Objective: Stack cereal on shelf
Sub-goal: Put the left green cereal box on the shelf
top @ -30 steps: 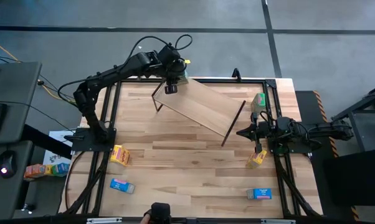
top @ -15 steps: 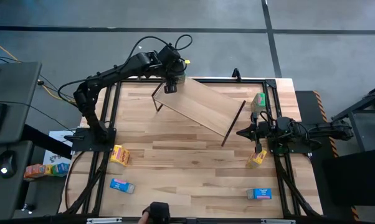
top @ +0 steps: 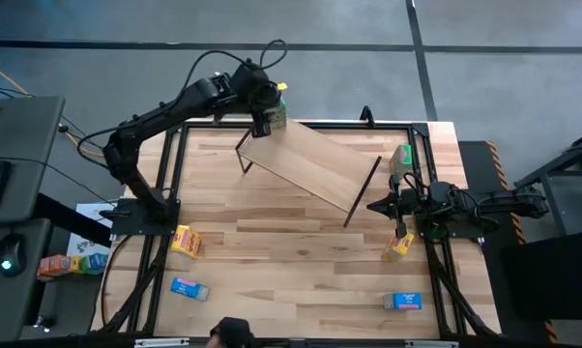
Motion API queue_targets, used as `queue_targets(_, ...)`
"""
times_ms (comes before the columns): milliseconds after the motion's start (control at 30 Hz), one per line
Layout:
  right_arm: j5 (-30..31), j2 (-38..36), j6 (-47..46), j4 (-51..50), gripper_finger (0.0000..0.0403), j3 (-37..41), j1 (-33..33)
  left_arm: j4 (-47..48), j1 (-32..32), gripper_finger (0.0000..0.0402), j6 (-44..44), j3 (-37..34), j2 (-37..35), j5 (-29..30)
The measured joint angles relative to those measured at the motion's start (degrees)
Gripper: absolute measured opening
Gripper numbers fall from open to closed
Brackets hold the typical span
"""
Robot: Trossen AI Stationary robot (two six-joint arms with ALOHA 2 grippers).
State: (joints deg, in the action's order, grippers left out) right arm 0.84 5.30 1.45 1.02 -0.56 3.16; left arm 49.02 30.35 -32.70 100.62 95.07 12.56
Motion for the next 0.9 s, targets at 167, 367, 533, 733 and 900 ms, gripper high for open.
queue_targets(167,0.00,-0.02,0.01,0.00,0.0000,0.01,0.00,-1.41,0.00,0.0214,6.89,0.00,-4.06,-1.46)
queue_targets(367,0.00,-0.02,-0.03,0.00,0.0000,0.00,-0.02,-3.06,-0.22,0.0170,21.27,-4.56,-9.58,-11.20)
queue_targets(533,0.00,0.00,-0.06,0.00,0.0000,0.01,0.00,-14.19,-2.29,0.0038,26.32,-20.76,-16.79,-11.96)
queue_targets(733,-0.01,0.00,-0.01,0.00,0.0000,0.01,0.00,-31.13,-1.80,0.0005,33.58,-37.42,-21.43,-8.22)
queue_targets(900,0.00,0.00,0.01,0.00,0.0000,0.02,-0.01,-35.35,0.48,0.0001,36.40,-38.66,-18.89,-7.37)
